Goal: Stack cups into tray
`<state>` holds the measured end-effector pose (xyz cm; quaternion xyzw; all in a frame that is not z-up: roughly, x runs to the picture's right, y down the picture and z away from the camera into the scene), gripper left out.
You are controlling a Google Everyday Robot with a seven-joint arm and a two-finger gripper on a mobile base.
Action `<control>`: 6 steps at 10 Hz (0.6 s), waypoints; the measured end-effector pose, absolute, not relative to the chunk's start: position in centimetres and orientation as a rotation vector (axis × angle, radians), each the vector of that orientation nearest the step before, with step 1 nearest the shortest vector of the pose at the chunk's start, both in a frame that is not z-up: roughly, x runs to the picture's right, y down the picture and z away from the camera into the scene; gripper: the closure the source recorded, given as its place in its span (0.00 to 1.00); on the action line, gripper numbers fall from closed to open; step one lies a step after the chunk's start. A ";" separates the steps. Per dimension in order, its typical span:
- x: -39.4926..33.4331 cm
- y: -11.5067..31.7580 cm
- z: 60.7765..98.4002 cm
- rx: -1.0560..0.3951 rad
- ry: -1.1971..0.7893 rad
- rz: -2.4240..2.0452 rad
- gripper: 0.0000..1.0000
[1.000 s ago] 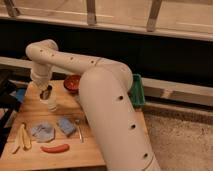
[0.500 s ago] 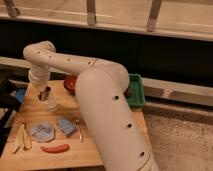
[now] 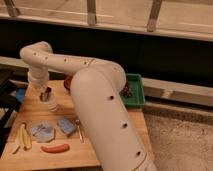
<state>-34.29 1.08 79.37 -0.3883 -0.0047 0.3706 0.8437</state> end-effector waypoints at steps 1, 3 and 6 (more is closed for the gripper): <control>-34.5 1.5 79.5 -0.825 -0.008 0.781 0.66; -34.9 2.2 79.9 -0.833 0.003 0.777 0.45; -34.5 2.6 80.5 -0.838 0.016 0.784 0.29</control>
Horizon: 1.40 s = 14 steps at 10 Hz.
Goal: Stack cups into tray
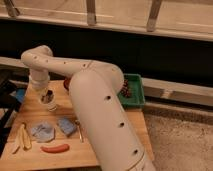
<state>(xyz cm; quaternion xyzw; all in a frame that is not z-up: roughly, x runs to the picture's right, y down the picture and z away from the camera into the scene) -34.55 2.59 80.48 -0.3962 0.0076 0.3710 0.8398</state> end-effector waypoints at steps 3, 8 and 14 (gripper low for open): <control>-34.5 3.0 80.9 -0.847 0.024 0.793 0.29; -34.5 3.3 81.2 -0.852 0.018 0.805 0.29; -37.0 4.9 79.0 -0.853 -0.028 0.762 0.29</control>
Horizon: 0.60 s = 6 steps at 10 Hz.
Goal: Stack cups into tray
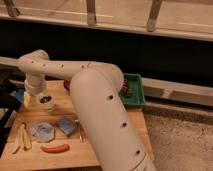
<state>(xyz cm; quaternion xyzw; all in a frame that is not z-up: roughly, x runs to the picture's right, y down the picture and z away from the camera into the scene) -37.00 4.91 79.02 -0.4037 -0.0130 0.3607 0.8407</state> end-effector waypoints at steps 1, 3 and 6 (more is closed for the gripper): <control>-37.4 5.3 79.1 -0.863 -0.032 0.753 0.29; -37.9 6.1 79.9 -0.884 -0.035 0.749 0.29; -38.6 8.2 81.6 -0.927 -0.027 0.745 0.29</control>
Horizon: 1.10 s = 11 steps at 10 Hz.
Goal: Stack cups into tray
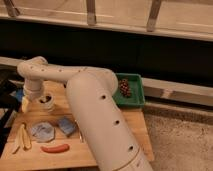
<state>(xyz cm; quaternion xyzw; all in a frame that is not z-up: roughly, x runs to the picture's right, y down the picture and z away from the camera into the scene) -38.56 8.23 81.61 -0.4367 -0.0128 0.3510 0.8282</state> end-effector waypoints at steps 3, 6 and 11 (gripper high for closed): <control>-38.0 9.4 82.4 -0.953 -0.015 0.756 0.43; -37.9 9.6 82.5 -0.959 -0.016 0.748 0.73; -37.9 9.1 82.1 -0.950 -0.022 0.733 1.00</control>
